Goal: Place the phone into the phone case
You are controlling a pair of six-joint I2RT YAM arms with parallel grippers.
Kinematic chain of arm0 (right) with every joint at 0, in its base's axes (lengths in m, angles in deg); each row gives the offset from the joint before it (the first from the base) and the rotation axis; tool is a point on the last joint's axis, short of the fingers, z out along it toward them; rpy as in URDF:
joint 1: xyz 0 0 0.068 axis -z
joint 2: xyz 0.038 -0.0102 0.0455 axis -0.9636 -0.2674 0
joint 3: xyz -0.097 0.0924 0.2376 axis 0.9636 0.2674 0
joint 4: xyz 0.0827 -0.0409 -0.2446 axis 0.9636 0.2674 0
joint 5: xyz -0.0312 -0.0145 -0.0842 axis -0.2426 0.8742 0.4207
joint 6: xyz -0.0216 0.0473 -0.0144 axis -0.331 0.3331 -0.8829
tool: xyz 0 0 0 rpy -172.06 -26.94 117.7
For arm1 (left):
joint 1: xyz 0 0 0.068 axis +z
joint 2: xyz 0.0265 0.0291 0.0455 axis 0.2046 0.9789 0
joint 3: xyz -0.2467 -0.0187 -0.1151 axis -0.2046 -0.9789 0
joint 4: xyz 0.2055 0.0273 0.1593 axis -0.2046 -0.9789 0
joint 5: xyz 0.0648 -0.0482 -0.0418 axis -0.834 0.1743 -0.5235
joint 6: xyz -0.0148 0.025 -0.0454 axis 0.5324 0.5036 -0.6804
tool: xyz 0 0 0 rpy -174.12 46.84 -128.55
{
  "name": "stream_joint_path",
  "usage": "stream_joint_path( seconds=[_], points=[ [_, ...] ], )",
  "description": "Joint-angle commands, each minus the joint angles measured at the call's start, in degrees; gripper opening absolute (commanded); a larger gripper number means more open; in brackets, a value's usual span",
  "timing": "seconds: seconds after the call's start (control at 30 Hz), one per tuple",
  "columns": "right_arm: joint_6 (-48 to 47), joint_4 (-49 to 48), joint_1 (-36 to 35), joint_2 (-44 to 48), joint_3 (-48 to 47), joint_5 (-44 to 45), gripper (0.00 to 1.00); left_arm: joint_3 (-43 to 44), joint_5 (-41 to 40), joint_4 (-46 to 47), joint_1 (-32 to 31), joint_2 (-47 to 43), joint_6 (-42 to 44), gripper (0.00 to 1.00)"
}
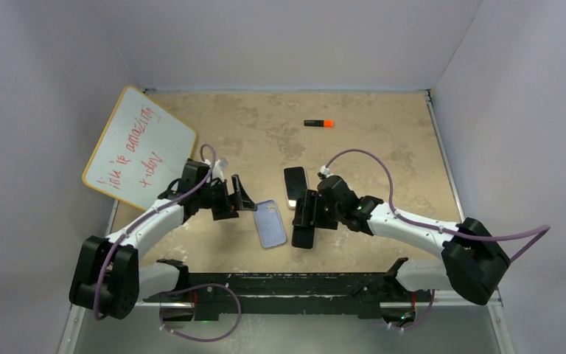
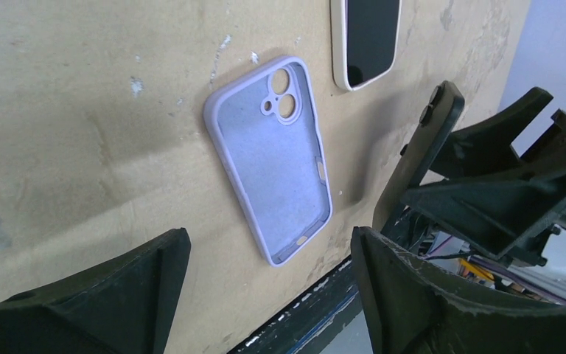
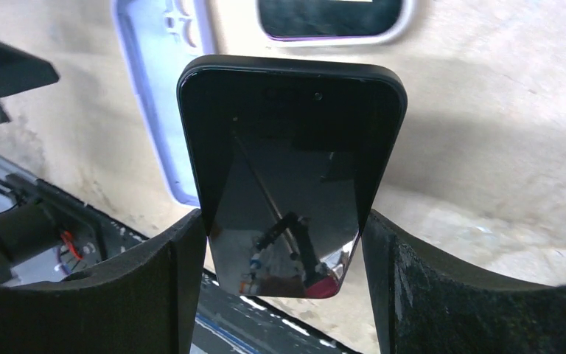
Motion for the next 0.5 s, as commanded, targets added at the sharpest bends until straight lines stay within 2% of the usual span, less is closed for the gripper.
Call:
stream_joint_path(
  seconds=[0.0,0.23,0.37,0.47],
  points=[
    [-1.8,-6.4,-2.1,-1.9,-6.1,-2.3,0.42,1.8,3.9,-0.4,4.1,-1.6,0.0,0.82],
    [-6.3,-9.6,-5.5,-8.8,-14.3,-7.0,0.41,5.3,7.6,-4.7,10.0,-2.4,1.4,0.82],
    [-10.7,-12.5,-7.5,-13.2,-18.8,-9.1,0.42,7.1,3.9,-7.1,10.6,-2.8,3.4,0.82],
    [-14.0,-14.2,-7.8,-16.5,-21.4,-9.4,0.42,7.7,5.2,-7.2,11.1,-2.5,3.4,0.82]
  ],
)
